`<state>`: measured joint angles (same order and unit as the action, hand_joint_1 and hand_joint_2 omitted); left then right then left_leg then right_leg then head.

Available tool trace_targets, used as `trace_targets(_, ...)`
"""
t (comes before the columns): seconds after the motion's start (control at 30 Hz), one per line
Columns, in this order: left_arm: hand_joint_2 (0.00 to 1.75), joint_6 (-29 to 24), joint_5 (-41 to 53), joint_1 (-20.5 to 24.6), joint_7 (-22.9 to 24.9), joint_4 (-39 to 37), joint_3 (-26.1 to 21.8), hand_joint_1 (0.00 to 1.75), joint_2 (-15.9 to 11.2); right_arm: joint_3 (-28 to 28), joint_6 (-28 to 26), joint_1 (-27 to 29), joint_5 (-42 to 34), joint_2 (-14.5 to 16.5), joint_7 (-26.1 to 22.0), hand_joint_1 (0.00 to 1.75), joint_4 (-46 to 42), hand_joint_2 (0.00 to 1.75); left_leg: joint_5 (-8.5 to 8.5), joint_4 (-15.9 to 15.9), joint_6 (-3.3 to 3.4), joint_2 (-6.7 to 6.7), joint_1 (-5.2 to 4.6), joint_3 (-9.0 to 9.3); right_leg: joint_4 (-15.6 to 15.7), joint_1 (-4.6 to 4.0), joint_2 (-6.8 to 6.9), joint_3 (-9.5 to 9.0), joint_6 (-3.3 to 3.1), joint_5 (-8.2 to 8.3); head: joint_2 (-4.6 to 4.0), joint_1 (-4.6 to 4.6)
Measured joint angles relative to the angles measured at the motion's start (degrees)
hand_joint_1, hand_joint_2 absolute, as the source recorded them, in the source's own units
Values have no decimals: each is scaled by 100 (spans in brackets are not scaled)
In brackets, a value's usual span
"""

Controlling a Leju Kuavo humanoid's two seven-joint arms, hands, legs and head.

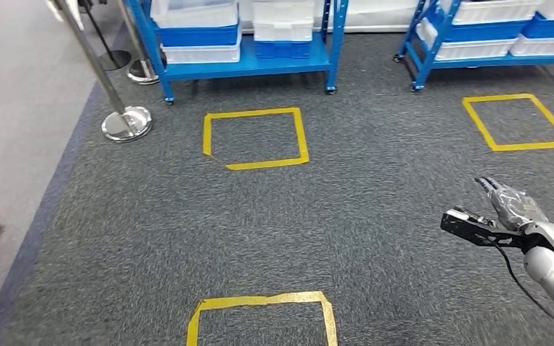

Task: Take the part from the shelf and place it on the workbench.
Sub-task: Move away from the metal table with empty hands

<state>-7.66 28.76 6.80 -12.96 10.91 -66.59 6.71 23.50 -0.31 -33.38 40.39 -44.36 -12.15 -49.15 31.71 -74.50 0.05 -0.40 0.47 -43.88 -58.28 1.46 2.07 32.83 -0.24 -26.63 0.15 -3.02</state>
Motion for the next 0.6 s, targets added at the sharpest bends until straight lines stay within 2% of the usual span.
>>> trace_targets(0.03, 0, 1, -2, -7, -1, 0, -2, 0, -1, -26, 5, 5, 11, 17, -3, 0, 11, 0, -93, 81, -4, 8, 8, 55, -10, -2, 46, 1, 7, -8, 0, -1)
trace_targets(0.07, 0, 1, -3, -14, 0, 0, -4, 0, -3, -52, 12, 8, 16, 35, -3, 0, 17, 0, -264, 377, 4, 12, 13, 223, -21, -3, 82, -1, 18, -19, 0, 0)
trace_targets(0.1, 0, -1, -3, -19, 3, 0, -5, 0, -6, -82, 18, 8, 16, 50, 4, 0, 20, 0, -435, 801, 28, 26, 10, 455, -32, -5, 124, -5, 30, -31, 0, 0)
trace_targets(0.17, 0, -9, -5, -17, 21, 0, -11, 0, -12, -154, 27, -1, 28, 86, 35, 0, 30, 87, -631, 1435, 87, 57, -13, 807, -45, -31, 181, -7, 72, -51, 0, 2)
trace_targets(0.23, 0, -20, -5, -19, 47, 0, -25, 0, -13, -212, 38, -20, 75, 142, 73, 0, 45, 175, -644, 1568, 137, 58, -44, 877, -33, -51, 206, -14, 130, -45, -1, 4)
trace_targets(0.27, 0, -27, -4, -23, 57, 0, -34, 0, -13, -231, 44, -29, 104, 174, 87, 0, 51, 175, -658, 1593, 168, 46, -39, 884, -15, -49, 209, -26, 163, -36, -1, 4)
trace_targets(0.33, 0, -42, 1, -20, 79, 0, -45, 0, -12, -266, 65, -47, 162, 222, 105, 0, 62, 175, -696, 1664, 239, 33, -15, 921, -96, -26, 99, -3, 219, -118, 0, 5)
trace_targets(0.4, 87, -54, 8, -5, 94, 0, -47, 0, -10, -294, 86, -72, 203, 250, 120, 0, 80, 175, -724, 1708, 288, 23, 0, 946, -588, -9, -88, 222, 250, -418, -1, 10)
trace_targets(0.47, 175, -56, 10, 5, 97, 0, -48, 0, -9, -306, 103, -74, 220, 275, 130, 0, 111, 175, -719, 1698, 308, 3, -11, 942, -1332, -10, -176, 592, 269, -725, -1, 11)
trace_targets(0.5, 175, -56, 10, 5, 98, 0, -49, 0, -9, -308, 109, -67, 221, 292, 133, 0, 127, 175, -713, 1688, 313, -11, -16, 941, -1543, -8, -186, 708, 276, -748, -1, 11)
trace_targets(0.53, 175, -56, 10, 5, 98, 0, -50, 0, -9, -310, 114, -61, 221, 308, 135, 0, 142, 175, -706, 1672, 314, -27, -19, 940, -1554, -4, -189, 730, 279, -666, 0, 10)
trace_targets(0.57, 175, -56, 10, 7, 98, 0, -50, 0, -9, -314, 118, -64, 223, 321, 137, 0, 154, 175, -694, 1648, 309, -45, -19, 940, -1318, 2, -189, 631, 277, -478, 0, 11)
trace_targets(0.6, 175, -57, 11, 8, 99, 0, -51, 0, -9, -322, 120, -75, 229, 328, 139, 0, 163, 175, -676, 1619, 298, -62, -19, 940, -926, 11, -191, 455, 271, -263, 0, 11)
